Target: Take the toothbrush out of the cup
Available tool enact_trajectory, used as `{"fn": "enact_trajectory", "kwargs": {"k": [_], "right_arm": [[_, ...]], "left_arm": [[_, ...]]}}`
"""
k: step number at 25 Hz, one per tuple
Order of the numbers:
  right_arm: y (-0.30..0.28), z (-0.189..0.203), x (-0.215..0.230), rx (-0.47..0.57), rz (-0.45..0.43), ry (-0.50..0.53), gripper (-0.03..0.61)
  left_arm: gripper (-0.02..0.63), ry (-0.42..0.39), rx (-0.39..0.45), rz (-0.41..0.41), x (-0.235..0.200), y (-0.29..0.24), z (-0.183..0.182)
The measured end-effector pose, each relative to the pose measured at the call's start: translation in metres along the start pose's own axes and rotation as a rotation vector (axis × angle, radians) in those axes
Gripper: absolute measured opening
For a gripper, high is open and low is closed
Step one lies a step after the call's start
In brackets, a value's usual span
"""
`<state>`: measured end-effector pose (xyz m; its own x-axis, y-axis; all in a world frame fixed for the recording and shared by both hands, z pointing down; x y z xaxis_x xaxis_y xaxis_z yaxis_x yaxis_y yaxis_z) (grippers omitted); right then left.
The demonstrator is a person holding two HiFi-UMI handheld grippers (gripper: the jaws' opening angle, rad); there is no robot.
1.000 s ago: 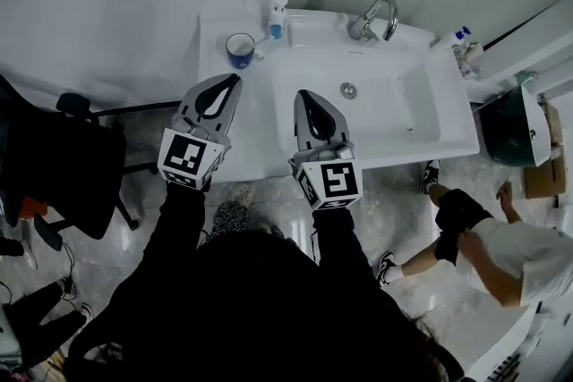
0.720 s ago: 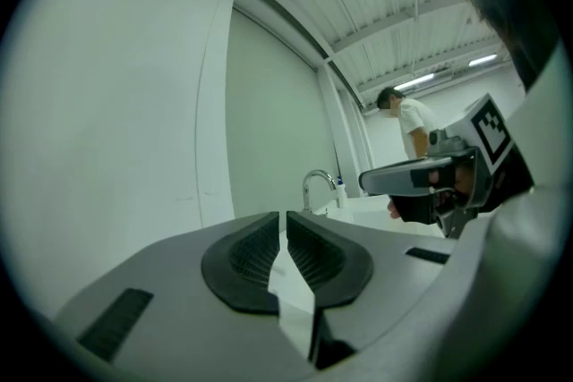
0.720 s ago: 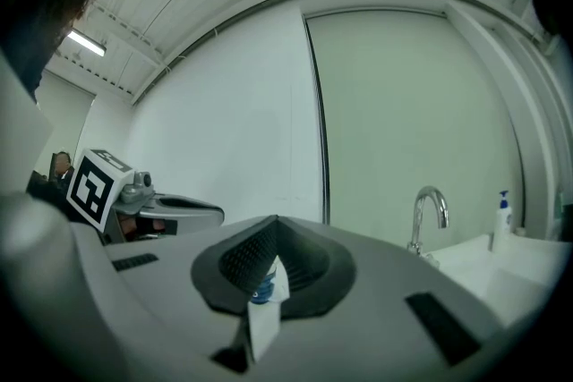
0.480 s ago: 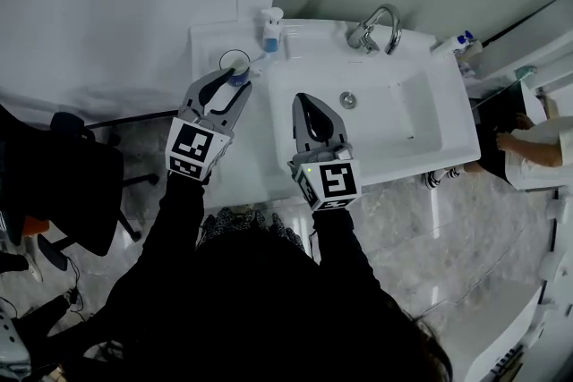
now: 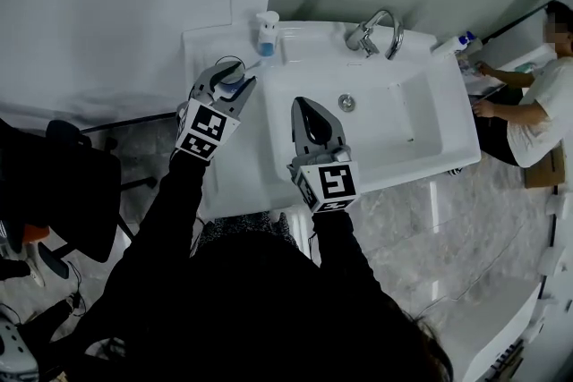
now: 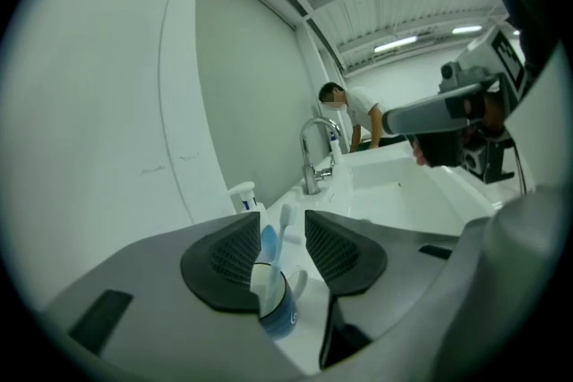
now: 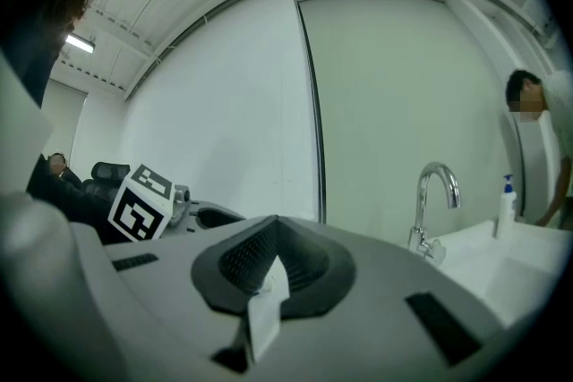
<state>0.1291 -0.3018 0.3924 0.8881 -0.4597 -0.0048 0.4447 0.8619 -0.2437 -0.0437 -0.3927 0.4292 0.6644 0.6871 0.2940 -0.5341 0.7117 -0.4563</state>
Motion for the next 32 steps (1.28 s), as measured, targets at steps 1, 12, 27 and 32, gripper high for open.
{"fn": "enact_trajectory", "kwargs": {"k": [1, 12, 27, 32], "right_arm": [[-0.001, 0.001, 0.001, -0.001, 0.002, -0.003, -0.003], [-0.01, 0.009, 0.004, -0.023, -0.013, -0.034, -0.003], [-0.01, 0.012, 0.005, -0.037, -0.001, -0.043, -0.003], [-0.009, 0.011, 0.006, -0.039, 0.007, -0.039, -0.003]], "left_arm": [[0.144, -0.027, -0.021, -0.001, 0.001, -0.006, 0.002], [0.144, -0.196, -0.158, -0.023, -0.001, -0.041, 0.007], [0.017, -0.159, -0.167, -0.004, -0.003, -0.051, 0.012], [0.015, -0.138, -0.149, 0.0, -0.005, -0.046, 0.009]]}}
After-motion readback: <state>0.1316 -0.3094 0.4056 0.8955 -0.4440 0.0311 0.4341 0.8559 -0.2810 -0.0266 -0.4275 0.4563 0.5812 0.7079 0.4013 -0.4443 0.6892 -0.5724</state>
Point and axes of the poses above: the fingertips, and each gripper's own axes: y backward along the fingers, x to its right, z out of its underside, the point moved 8 cm from there along y, backward along the fingers, and after that the axes turned 12 degrees about -x, right-handed, at the moved point
